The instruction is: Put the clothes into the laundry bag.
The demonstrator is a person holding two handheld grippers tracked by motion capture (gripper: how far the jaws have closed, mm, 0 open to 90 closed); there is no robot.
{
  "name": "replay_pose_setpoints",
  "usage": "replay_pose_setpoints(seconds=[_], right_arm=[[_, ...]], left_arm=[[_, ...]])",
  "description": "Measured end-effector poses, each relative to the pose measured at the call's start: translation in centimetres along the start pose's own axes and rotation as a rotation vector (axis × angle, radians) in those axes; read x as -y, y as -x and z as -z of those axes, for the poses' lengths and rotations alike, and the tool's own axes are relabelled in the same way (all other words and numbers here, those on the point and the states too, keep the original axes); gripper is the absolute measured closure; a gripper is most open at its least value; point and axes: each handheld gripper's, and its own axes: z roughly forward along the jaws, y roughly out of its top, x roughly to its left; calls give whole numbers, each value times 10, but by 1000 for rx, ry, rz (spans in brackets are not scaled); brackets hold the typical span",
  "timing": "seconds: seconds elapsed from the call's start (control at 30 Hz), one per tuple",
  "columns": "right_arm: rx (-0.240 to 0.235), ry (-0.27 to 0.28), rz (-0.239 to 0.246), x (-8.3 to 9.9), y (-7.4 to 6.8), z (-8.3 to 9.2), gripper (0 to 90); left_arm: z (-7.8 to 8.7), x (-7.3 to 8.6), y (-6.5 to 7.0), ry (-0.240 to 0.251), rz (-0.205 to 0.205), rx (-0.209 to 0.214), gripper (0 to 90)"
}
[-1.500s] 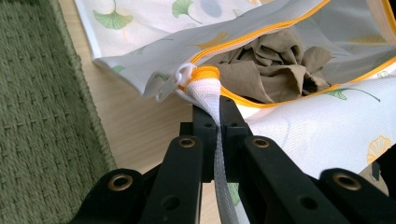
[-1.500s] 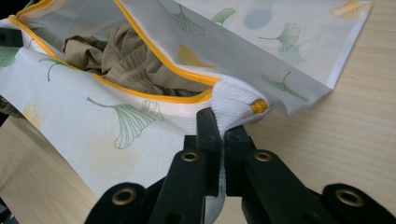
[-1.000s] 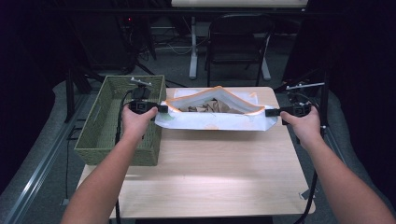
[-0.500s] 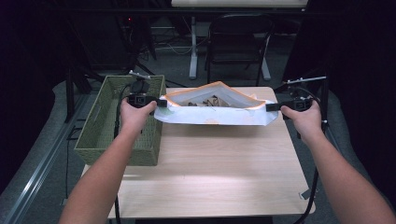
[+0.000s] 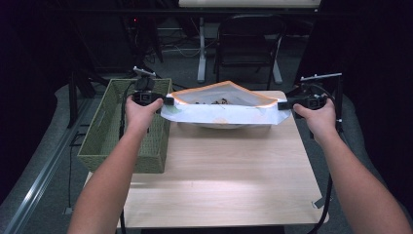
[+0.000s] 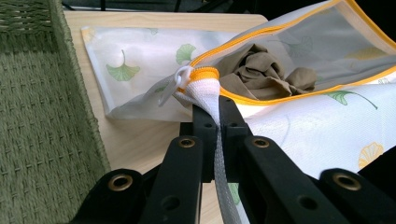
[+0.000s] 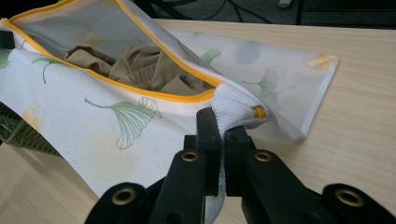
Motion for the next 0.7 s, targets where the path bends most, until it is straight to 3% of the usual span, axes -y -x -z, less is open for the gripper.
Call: replay_pose_setpoints(seconds=[0.33, 0.5, 0.7], right_arm=[[12, 15, -8, -10, 0, -2, 886], [14, 13, 2, -12, -1, 1, 887], [13, 18, 11, -16, -4, 5, 887]], left_arm=[[1, -9, 2, -9, -14, -16, 887], [3, -11, 3, 1, 3, -5, 886], [9, -15, 4, 4, -11, -6, 887]])
